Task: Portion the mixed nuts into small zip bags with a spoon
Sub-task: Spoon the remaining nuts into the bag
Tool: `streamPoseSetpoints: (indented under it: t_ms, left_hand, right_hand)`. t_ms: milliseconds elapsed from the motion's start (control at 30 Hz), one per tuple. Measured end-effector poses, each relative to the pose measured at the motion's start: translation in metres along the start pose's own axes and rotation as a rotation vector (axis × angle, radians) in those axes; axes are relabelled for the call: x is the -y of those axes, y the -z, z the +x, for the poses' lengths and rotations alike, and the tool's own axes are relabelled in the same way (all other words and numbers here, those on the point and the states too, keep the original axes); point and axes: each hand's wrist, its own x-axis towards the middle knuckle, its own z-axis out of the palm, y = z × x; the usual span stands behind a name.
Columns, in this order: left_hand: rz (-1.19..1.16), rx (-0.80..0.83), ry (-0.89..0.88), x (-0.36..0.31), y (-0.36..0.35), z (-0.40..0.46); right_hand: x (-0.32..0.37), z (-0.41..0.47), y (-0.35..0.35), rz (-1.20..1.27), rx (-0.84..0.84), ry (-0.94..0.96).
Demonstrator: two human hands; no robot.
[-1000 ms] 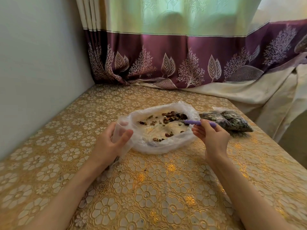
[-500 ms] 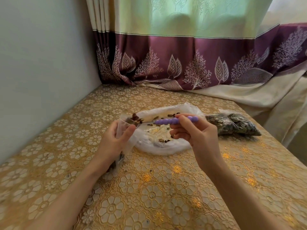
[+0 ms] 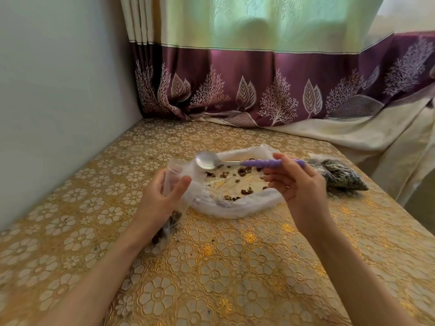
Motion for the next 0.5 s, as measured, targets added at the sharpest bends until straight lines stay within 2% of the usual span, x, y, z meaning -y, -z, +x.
streamPoseSetpoints:
  t_ms: [167, 233, 367, 500]
  left_hand:
    - [0.136, 0.084, -0.070, 0.002, -0.004, -0.002]
    - [0.241, 0.138, -0.113, 0.003, -0.007, -0.005]
    - [0.529, 0.239, -0.146, 0.009, -0.009, -0.004]
    - [0.562, 0.261, -0.146, 0.009, -0.008, -0.004]
  right_hand:
    - [-0.005, 0.013, 0.034, -0.159, -0.369, -0.015]
    - [-0.009, 0.016, 0.043, -0.282, -0.465, 0.011]
    - [-0.015, 0.019, 0.050, -0.532, -0.496, 0.145]
    - [-0.018, 0.016, 0.043, -0.740, -0.437, 0.295]
